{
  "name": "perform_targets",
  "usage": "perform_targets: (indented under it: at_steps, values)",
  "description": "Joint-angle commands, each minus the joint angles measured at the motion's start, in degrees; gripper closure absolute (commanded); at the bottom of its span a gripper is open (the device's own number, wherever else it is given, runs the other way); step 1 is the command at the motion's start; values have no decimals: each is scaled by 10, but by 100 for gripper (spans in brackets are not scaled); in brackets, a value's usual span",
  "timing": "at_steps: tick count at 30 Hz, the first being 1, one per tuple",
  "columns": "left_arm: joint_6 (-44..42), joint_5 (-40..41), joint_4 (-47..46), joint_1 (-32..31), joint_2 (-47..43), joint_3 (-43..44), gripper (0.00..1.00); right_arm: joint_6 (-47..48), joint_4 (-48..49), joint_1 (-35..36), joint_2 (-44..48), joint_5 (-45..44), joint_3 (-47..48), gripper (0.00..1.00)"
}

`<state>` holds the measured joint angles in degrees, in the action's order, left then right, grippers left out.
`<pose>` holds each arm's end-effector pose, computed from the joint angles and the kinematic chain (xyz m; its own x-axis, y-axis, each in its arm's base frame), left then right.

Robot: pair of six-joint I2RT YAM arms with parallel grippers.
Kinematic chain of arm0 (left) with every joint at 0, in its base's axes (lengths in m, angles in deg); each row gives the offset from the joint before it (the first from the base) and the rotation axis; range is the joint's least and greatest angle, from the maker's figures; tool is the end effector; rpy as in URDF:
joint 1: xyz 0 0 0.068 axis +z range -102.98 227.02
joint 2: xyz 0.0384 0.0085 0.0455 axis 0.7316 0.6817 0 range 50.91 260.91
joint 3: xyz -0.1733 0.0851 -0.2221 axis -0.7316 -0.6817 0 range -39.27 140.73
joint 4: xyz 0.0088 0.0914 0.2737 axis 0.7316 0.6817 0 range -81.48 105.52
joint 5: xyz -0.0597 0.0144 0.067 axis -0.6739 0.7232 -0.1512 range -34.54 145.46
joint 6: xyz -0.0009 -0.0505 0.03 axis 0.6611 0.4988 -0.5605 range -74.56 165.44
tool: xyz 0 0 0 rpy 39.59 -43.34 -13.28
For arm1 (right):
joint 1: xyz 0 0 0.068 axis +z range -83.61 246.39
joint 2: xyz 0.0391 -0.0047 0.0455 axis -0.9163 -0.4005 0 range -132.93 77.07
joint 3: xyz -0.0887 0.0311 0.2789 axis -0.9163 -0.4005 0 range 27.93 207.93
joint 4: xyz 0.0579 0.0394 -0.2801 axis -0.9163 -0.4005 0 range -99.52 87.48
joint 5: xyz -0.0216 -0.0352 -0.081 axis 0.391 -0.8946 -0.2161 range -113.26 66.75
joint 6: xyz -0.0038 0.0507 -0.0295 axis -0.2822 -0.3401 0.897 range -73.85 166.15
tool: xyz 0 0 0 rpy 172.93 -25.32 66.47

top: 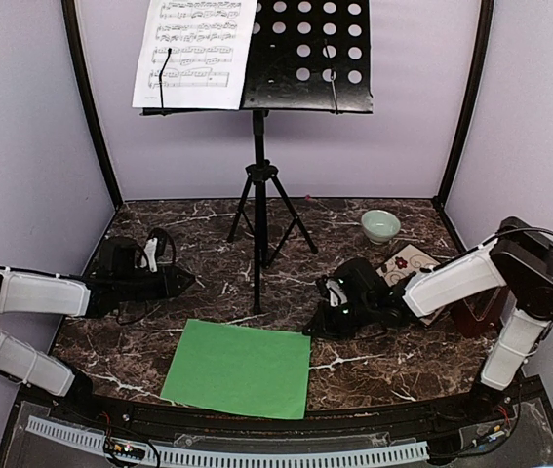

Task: Set up the instrument practice props

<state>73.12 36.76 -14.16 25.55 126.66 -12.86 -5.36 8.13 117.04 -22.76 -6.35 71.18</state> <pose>0.2516 -0.1136 0.1709 -0.6546 -0.2153 -0.7246 0.3492 0.7641 -0.5425 0.2121 0.2783 0.1175 -0.9630 0.0067 -0.2694 -0.1837 0.7151 0.6745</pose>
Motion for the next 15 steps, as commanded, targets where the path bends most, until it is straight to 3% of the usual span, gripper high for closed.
perform_targets:
  at_steps: [1,5,8,15]
  values:
    - [-71,-45,25,-39,-43,39,60,60,-13,5,80,-16,-4,100]
    - [-115,-91,46,-68,-61,69,54,133,-88,5,146,-48,42,100]
    - [-156,-75,57,-104,-91,81,46,166,-110,5,187,-51,62,100]
    - [-284,-83,151,-179,-123,141,33,340,-161,9,292,4,95,100]
